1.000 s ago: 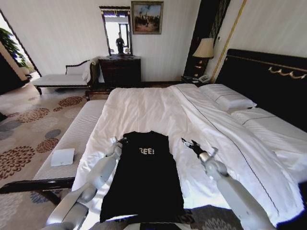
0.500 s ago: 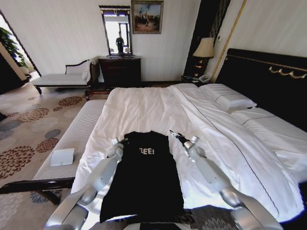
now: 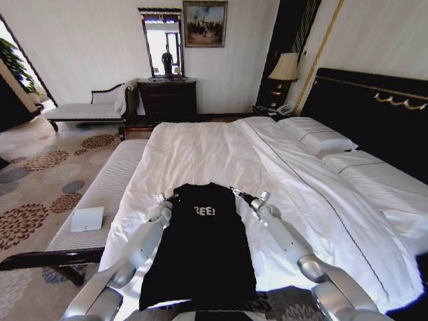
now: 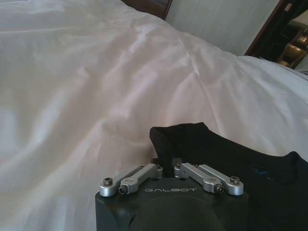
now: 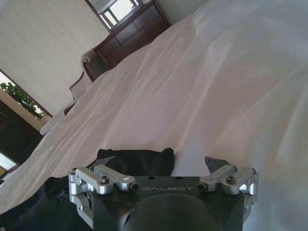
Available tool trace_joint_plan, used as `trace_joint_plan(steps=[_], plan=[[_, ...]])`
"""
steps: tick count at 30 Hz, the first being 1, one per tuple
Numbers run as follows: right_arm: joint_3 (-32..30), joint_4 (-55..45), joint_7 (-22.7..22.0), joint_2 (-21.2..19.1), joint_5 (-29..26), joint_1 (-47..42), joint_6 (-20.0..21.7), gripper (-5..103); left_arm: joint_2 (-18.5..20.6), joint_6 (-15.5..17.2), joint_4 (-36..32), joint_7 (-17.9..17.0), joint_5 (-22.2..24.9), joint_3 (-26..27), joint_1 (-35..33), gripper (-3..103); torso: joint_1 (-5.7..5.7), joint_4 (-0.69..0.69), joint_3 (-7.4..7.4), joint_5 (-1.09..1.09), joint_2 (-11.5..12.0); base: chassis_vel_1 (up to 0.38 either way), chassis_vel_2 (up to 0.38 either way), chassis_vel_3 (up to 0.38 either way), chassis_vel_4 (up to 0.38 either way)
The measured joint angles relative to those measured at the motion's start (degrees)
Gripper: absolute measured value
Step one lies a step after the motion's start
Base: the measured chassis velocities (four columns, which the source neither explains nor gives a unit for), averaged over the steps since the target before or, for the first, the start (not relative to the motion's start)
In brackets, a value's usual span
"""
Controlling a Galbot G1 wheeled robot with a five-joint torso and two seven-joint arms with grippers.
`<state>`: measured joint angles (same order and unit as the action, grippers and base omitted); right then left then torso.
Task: Fold the clothes on the bed.
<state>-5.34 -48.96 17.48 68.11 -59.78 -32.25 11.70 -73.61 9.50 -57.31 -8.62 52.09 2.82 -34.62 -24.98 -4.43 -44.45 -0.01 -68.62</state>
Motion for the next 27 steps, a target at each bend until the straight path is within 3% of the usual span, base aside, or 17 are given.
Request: trace_joint_plan(steps=[17,21,23,24,25,27], plan=[[-1.1,9.2,2.3,4.7,3.8,3.6,0.0,99,-0.6,0.1,1.2,-0.2,0.1,-0.7,1.4,4,-0.01,0.01,0.00,0.00,0.0,0.000,0.000,0.000,0.000],[-1.4,9.8,3.2,4.9,5.7,3.7,-0.5,83,-0.4,0.1,1.3,0.0,0.2,-0.7,1.5,4,0.00,0.00,0.00,0.00,0.0,0.000,0.000,0.000,0.000],[-1.4,9.8,3.2,4.9,5.7,3.7,-0.5,83,-0.3,0.1,1.4,0.1,0.1,-0.7,1.5,4,0.00,0.00,0.00,0.00,0.0,0.000,0.000,0.000,0.000],[-1.4,10.0,3.3,4.9,6.0,3.7,-0.6,72,-0.2,0.1,1.5,0.3,0.1,-0.5,1.5,4,0.00,0.00,0.00,0.00,0.0,0.000,0.000,0.000,0.000],[-1.4,10.0,3.3,4.9,6.1,3.7,-0.7,72,-0.1,0.1,1.7,0.5,0.1,-0.4,1.5,4,0.00,0.01,0.00,0.01,0.0,0.000,0.000,0.000,0.000],[-1.3,10.0,3.4,4.9,6.2,3.7,-0.7,61,-0.2,0.0,2.0,0.7,0.1,-0.3,1.5,4,-0.01,0.01,0.00,0.00,0.0,0.000,0.000,0.000,0.000]])
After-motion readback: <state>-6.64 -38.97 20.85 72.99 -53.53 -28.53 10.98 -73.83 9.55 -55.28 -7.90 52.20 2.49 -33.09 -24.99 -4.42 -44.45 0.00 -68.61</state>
